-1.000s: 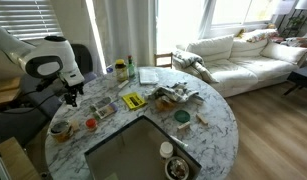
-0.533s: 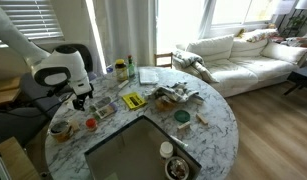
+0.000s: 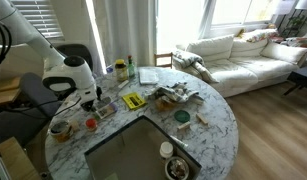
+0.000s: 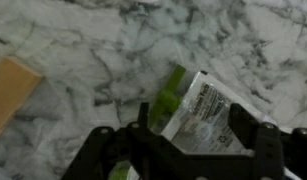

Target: Put the two sachets in an upright position

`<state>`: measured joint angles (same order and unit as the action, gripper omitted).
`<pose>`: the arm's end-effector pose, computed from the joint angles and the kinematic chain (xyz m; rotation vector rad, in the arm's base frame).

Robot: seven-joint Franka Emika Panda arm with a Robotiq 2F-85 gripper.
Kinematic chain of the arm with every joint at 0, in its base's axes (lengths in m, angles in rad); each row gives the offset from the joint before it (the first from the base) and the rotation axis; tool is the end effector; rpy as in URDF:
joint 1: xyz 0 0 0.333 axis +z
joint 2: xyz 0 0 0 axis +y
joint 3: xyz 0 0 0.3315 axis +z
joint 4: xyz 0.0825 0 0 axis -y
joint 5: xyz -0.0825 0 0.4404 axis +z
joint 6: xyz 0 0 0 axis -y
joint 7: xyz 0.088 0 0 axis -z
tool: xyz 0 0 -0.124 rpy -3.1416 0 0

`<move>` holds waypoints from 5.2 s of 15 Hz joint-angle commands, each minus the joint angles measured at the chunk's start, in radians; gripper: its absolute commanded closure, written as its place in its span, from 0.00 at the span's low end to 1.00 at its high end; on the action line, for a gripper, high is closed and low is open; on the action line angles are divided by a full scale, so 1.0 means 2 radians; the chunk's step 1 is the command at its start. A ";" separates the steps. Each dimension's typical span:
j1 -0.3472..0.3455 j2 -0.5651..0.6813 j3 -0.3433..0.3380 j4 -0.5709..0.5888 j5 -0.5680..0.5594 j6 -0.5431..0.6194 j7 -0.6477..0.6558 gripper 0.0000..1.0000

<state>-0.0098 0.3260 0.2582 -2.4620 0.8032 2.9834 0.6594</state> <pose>0.5008 0.0875 0.1262 -2.3160 1.6134 -0.0323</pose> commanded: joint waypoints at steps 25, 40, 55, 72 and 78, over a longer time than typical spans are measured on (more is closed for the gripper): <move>-0.010 -0.002 0.001 -0.004 0.097 -0.028 -0.019 0.00; -0.018 0.018 0.020 0.003 0.135 0.007 -0.072 0.36; 0.043 -0.007 -0.051 -0.018 0.073 -0.002 -0.063 0.75; 0.144 -0.061 -0.189 -0.026 -0.172 -0.076 0.054 0.97; 0.132 -0.094 -0.191 -0.003 -0.403 -0.179 0.181 0.97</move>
<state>0.2438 0.1908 -0.1083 -2.4807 0.1735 2.7381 0.9129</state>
